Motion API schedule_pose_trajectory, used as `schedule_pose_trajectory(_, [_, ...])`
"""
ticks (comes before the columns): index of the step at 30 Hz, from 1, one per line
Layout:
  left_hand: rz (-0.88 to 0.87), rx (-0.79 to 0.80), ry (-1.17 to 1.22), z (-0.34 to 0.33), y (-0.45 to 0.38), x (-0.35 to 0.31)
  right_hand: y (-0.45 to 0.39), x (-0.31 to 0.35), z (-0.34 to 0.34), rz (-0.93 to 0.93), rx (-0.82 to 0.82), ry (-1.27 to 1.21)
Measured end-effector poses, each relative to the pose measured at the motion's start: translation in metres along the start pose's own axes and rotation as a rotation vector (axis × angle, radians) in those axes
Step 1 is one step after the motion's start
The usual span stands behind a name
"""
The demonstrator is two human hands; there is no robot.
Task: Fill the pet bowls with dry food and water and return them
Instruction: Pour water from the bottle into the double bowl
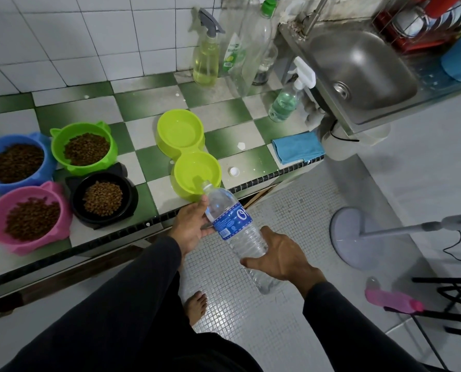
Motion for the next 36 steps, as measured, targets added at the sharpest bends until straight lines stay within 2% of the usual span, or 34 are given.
schedule_pose_trajectory(36, [0.017,0.016,0.049,0.0006,0.0067,-0.0033,-0.0025,-0.0002,0.0016,-0.007,0.008,0.017])
Point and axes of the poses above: each hand's wrist, its own y-axis away from the middle knuckle, its own z-axis out of the back of the hand, x = y × z, the point moved 10 cm from there along -y, towards the middle knuckle, and after that the axes turned 1 degree about z, right-handed, at the moved point
